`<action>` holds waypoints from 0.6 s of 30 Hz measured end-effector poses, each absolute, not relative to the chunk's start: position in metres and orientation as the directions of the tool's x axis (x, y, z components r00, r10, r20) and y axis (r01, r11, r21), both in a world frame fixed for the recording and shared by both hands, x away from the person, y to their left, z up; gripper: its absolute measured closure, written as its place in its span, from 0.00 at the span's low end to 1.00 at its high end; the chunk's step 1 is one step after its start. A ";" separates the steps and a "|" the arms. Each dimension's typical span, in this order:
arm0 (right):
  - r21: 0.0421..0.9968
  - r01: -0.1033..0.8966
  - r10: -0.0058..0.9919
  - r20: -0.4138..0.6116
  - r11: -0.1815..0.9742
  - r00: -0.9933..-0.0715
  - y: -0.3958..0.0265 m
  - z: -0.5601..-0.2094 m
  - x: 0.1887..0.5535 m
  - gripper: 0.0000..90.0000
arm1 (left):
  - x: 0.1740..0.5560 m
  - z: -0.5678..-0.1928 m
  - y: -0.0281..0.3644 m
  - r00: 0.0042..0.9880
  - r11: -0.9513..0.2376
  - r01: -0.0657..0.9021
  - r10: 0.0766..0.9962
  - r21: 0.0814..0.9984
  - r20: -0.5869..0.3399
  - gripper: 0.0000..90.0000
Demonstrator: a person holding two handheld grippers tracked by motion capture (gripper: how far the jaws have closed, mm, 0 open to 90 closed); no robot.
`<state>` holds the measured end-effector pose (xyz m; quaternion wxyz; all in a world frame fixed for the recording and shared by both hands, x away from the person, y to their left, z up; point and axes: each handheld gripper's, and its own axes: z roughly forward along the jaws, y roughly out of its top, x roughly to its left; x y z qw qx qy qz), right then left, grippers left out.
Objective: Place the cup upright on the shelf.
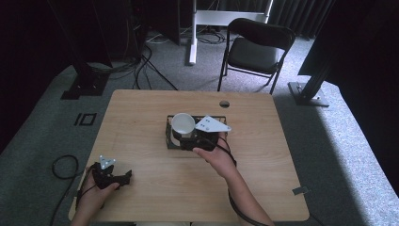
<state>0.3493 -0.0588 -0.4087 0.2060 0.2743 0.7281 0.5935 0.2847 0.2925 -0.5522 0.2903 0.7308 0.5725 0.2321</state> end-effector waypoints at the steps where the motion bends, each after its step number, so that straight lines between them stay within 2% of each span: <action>1: 0.979 0.150 0.662 0.023 0.136 -0.749 -0.061 -0.406 0.352 0.23 | 0.285 -0.552 0.292 0.236 -0.174 0.702 0.972 0.690 0.006 0.02; 11: 0.985 0.133 0.820 -0.016 0.112 -0.572 -0.079 -0.400 0.371 0.23 | 0.285 -0.552 0.292 0.237 -0.175 0.702 0.972 0.690 0.006 0.02; 18: 0.979 0.163 0.893 -0.036 0.122 -0.449 -0.087 -0.409 0.384 0.23 | 0.285 -0.552 0.292 0.237 -0.176 0.702 0.972 0.690 0.007 0.02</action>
